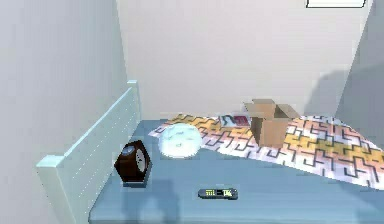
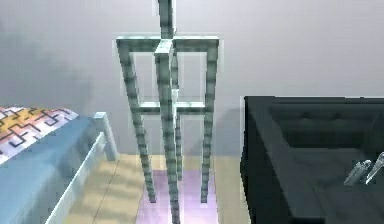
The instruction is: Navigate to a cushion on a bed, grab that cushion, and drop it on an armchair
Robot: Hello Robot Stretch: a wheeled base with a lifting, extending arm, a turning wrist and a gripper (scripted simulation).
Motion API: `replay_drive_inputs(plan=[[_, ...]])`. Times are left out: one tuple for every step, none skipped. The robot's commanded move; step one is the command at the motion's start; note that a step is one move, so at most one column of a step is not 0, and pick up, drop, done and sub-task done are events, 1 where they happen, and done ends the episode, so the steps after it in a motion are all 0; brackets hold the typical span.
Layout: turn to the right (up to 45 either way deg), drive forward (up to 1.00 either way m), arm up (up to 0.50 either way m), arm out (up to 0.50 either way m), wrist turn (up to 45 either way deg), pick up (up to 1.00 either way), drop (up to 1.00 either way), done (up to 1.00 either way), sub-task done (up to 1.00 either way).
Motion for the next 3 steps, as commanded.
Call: replay_drive_inputs(plan=[[0.0, 0.20, 0.00, 0.00, 0.0, 0.00, 0.00, 0.00, 0.00], [-45.0, 0.00, 0.00, 0.00, 0.0, 0.00, 0.00, 0.00, 0.00], [-45.0, 0.00, 0.00, 0.00, 0.0, 0.00, 0.00, 0.00, 0.00]])
